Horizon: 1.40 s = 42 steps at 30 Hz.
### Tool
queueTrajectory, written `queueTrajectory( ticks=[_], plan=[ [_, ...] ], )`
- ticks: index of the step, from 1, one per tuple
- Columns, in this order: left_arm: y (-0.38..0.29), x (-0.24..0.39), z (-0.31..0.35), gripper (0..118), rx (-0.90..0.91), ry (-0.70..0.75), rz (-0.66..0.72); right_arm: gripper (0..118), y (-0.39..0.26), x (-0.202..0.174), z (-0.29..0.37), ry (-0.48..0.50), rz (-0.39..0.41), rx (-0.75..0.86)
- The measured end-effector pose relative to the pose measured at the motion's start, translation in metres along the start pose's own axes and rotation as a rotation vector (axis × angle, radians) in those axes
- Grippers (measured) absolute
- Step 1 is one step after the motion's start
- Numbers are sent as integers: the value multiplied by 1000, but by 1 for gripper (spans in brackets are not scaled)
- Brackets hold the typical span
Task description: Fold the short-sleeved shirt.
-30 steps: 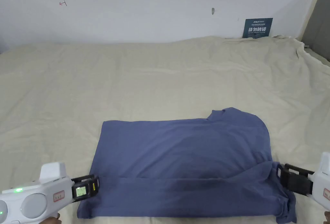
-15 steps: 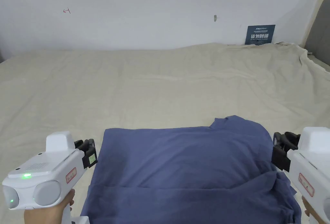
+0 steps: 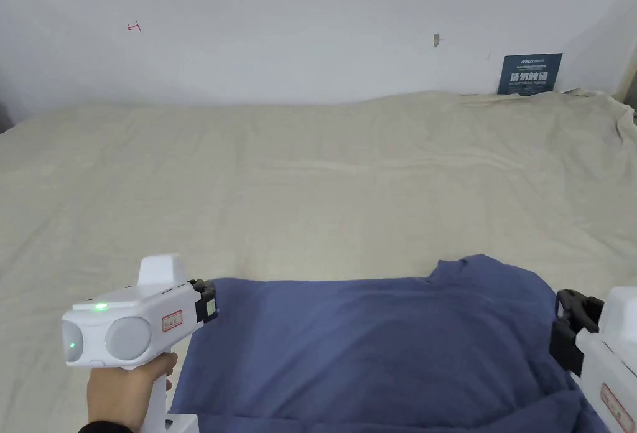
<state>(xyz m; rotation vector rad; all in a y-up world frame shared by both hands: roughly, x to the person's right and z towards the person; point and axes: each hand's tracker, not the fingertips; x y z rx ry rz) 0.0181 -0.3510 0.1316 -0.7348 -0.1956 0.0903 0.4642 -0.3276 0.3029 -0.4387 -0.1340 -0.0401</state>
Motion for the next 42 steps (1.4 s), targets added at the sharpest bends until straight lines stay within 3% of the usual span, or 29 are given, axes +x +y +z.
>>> queueTrajectory(
  ticks=[5,6,9,10,11,18,21,23,25,26,32,36,37,38,39,40,41,42],
  plan=[
    [30,-22,-73,4,-90,16,19,0,-8,5,-17,-9,-12,-19],
    [36,-26,-89,15,-132,43,36,0,-10,7,-21,-11,-13,-29],
    [45,-36,-131,71,-241,86,29,0,-16,10,-31,-17,-19,-63],
    [45,-38,-142,83,-253,111,5,0,-19,11,-34,-19,-18,-72],
    [45,-40,-152,85,-268,133,-14,0,-21,12,-36,-21,-19,-80],
    [38,-47,-203,81,-342,195,-66,0,-27,7,-78,-22,-31,-132],
    [31,-44,-212,44,-388,149,-91,0,-28,4,-85,-16,-33,-147],
    [27,-36,-213,36,-374,178,-137,0,-28,3,-87,-15,-31,-155],
    [24,-29,-209,8,-355,157,-200,0,-26,4,-89,-11,-35,-164],
    [23,-26,-207,2,-355,152,-220,0,-25,5,-92,-9,-39,-167],
    [26,-17,-178,0,-282,137,-257,0,-5,27,-125,10,-45,-194],
    [36,-14,-139,0,-205,78,-260,1,10,48,-173,2,5,-246],
    [37,-15,-129,0,-186,63,-253,5,12,50,-186,7,15,-266],
    [39,-15,-122,0,-173,51,-246,19,13,52,-198,4,35,-293],
    [41,-15,-114,0,-165,42,-238,40,14,56,-213,-6,47,-318],
    [43,-15,-108,0,-161,41,-235,77,13,59,-226,-6,47,-351],
    [44,-16,-103,0,-153,35,-232,96,10,63,-241,-17,62,-395],
    [44,-18,-98,0,-150,31,-228,103,7,65,-255,-34,74,-411]
  ],
)
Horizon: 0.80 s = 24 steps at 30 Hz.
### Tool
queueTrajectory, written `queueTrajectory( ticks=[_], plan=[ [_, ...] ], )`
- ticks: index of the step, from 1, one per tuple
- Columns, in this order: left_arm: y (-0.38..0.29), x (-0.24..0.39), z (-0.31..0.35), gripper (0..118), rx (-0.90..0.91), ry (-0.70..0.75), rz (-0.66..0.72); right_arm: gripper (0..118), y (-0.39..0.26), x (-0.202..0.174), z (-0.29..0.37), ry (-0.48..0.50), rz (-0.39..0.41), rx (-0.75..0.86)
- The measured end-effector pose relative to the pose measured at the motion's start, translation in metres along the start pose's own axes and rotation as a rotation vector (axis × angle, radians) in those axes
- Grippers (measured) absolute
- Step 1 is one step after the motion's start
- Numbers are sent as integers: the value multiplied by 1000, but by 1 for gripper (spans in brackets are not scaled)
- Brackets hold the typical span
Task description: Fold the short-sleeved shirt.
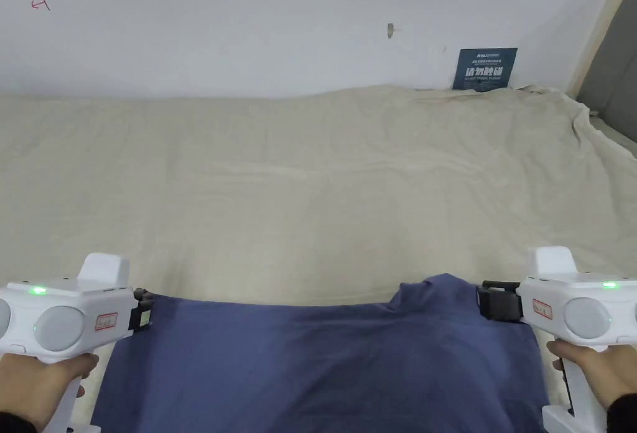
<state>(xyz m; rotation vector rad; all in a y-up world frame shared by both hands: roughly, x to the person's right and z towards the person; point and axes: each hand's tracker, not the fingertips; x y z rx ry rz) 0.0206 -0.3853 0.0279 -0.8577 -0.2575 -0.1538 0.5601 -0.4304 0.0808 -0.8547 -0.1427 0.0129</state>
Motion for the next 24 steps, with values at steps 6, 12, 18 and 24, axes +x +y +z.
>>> queueTrajectory(
  ticks=[6,12,18,24],
  plan=[
    [-1,2,14,0,10,-11,23,102,9,0,-43,-16,6,-82],
    [-6,-4,9,0,-4,-13,38,45,3,-9,-56,33,-22,-161],
    [-10,-6,6,0,-12,-9,46,0,-9,-19,-36,24,38,-121],
    [-17,-9,14,0,-10,-2,65,0,-10,-11,11,56,35,-35]
  ],
)
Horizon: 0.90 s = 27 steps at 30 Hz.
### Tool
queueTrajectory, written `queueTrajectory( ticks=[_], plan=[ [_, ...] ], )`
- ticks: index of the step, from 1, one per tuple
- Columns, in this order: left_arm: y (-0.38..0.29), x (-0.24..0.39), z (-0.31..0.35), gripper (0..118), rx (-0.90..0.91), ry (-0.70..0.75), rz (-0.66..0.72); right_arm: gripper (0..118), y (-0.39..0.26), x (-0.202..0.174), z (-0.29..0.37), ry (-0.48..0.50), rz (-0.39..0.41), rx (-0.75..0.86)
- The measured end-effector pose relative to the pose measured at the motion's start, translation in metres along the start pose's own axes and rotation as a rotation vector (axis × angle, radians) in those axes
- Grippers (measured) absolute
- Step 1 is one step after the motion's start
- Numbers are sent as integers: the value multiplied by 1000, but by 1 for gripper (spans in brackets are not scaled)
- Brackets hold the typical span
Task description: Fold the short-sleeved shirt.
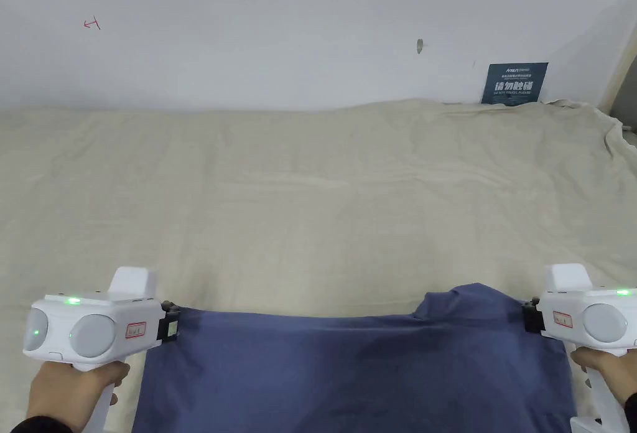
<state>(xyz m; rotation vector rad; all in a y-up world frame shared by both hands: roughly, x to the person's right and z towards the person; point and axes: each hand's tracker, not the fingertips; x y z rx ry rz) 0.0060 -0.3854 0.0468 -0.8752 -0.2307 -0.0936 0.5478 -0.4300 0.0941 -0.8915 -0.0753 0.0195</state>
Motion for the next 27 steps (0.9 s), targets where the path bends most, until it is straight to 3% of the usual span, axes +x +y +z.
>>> queueTrajectory(
  ticks=[5,10,19,27],
  plan=[
    [-6,-2,1,0,-6,6,35,0,-1,4,-1,2,-58,-4],
    [-7,-8,11,0,8,-11,74,0,-9,8,23,72,-106,61],
    [-21,-10,43,0,23,-5,96,0,-37,10,113,199,-147,196],
    [-58,-14,85,0,44,-24,101,0,-95,6,193,250,-175,254]
  ],
)
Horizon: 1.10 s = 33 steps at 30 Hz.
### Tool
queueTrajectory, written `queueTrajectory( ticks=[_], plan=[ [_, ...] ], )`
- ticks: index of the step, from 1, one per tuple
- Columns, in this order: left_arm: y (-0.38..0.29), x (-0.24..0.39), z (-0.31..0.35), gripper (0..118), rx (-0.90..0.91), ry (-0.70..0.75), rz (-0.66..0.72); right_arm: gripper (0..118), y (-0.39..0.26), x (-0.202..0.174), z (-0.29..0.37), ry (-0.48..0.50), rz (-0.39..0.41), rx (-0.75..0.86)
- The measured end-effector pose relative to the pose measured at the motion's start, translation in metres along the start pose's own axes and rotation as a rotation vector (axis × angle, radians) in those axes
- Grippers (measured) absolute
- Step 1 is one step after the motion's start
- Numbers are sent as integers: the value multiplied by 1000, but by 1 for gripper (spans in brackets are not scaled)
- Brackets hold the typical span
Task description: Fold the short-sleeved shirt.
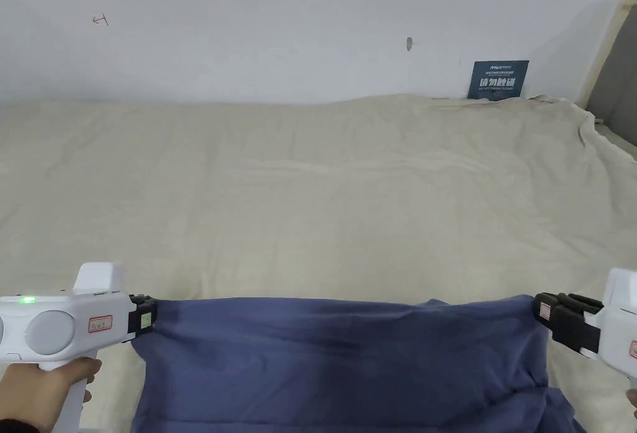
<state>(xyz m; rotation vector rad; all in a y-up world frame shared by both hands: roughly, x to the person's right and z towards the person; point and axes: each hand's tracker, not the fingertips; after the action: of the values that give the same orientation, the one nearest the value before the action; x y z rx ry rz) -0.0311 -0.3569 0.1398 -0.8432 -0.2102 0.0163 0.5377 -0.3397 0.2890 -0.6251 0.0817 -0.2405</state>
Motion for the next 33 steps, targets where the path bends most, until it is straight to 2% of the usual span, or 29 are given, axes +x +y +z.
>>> queueTrajectory(
  ticks=[6,12,23,30,33],
  plan=[
    [-40,-3,37,0,-13,-6,-13,0,-45,-3,60,-5,-44,1],
    [-90,-4,55,0,-62,0,-13,0,-90,-4,93,-41,-77,-44],
    [-177,0,32,0,-188,45,-13,0,-161,13,58,-165,-139,-221],
    [-195,1,18,0,-214,68,39,0,-180,12,31,-259,-99,-307],
    [-194,5,18,1,-223,74,46,0,-181,11,32,-263,-112,-307]
  ],
)
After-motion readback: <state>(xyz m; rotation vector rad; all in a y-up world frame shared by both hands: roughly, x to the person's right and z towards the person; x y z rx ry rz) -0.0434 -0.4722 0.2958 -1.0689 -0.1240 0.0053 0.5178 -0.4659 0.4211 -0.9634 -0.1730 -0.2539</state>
